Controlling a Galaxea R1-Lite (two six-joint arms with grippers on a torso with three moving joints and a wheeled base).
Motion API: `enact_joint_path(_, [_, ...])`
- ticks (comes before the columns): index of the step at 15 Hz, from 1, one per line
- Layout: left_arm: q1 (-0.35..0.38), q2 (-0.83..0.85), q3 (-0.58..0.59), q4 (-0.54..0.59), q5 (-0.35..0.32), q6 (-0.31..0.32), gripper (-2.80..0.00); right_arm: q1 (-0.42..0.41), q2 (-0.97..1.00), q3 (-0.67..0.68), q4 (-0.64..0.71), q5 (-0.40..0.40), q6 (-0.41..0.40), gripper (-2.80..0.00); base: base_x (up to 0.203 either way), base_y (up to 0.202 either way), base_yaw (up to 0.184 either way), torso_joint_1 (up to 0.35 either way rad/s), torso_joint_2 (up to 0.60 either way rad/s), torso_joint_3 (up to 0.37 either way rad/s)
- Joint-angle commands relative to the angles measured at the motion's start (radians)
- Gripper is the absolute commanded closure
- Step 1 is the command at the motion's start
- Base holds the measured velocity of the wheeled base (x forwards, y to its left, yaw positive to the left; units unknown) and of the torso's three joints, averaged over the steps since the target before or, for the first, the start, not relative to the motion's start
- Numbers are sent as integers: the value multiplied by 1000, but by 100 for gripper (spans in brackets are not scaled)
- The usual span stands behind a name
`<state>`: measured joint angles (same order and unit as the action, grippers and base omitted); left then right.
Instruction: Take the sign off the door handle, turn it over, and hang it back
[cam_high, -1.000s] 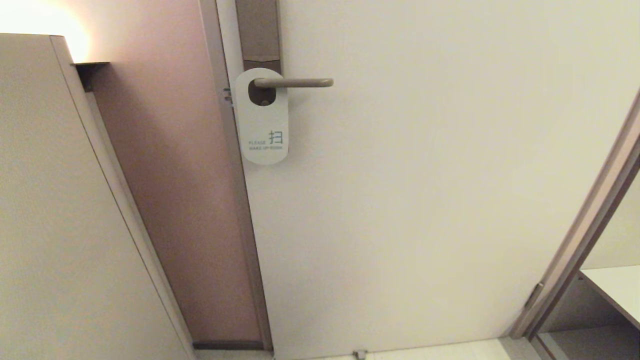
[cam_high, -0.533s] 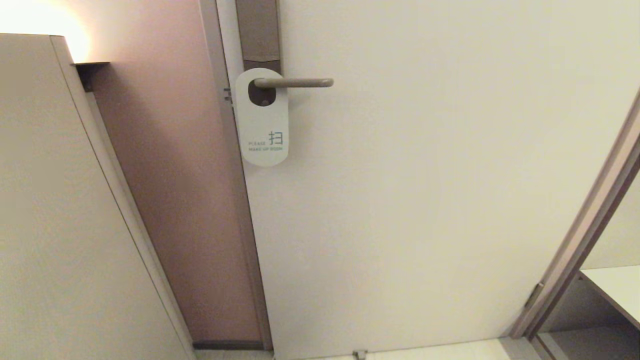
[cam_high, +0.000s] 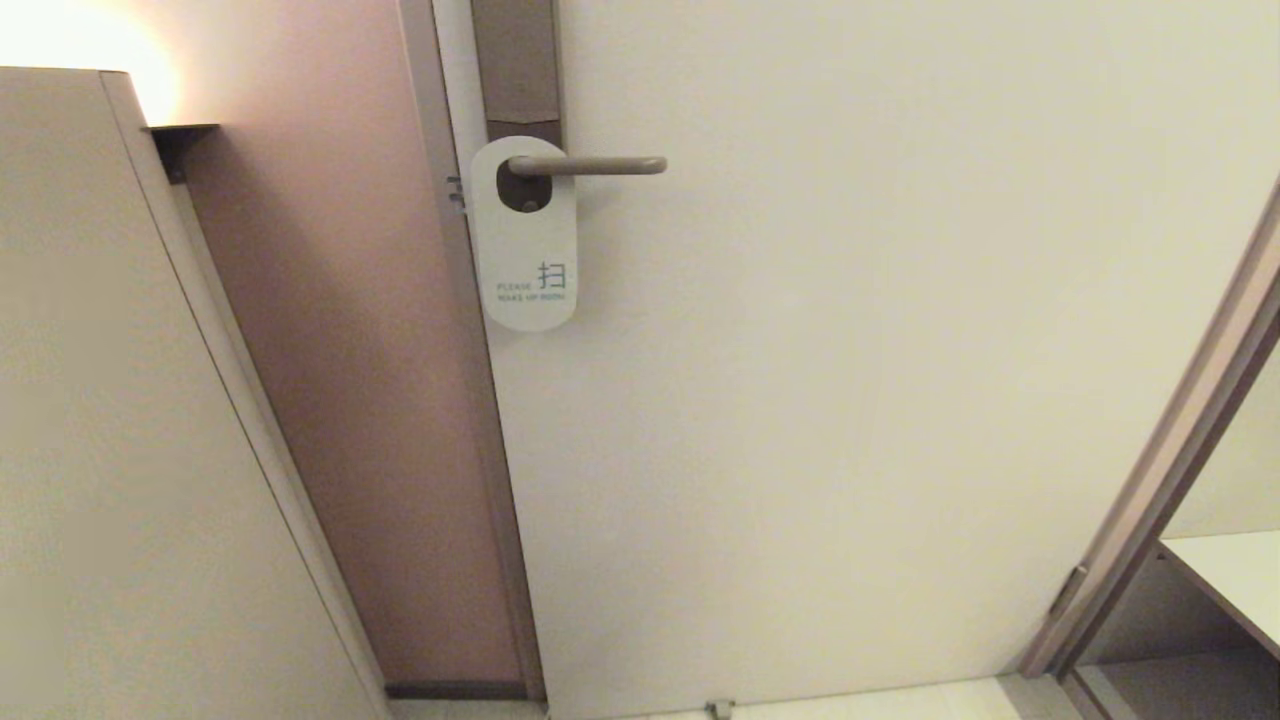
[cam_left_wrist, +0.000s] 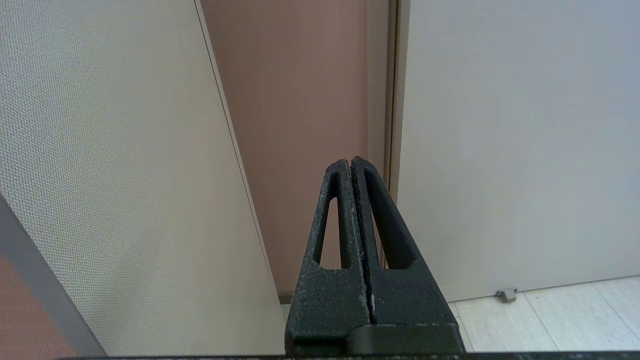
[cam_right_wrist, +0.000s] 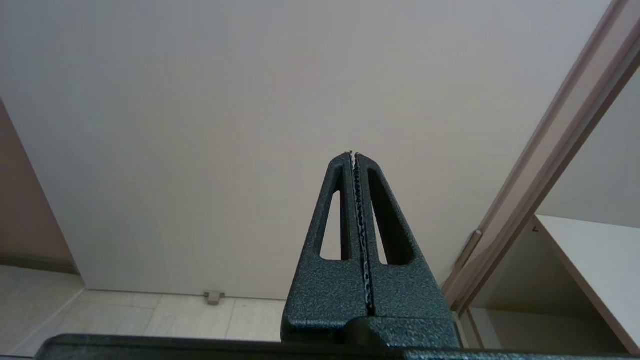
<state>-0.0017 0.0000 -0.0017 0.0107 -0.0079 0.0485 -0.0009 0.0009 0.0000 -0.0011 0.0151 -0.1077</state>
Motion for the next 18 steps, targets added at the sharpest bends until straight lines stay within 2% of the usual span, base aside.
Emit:
enact_joint_path(1, [0, 2, 0, 0, 0, 1, 0, -1, -1, 0, 0, 0, -1, 0, 0, 0, 0, 0, 0, 0])
enact_joint_path(18, [0, 2, 0, 0, 0, 1, 0, 0, -1, 0, 1, 0, 0, 0, 0, 0, 0, 0, 0, 0])
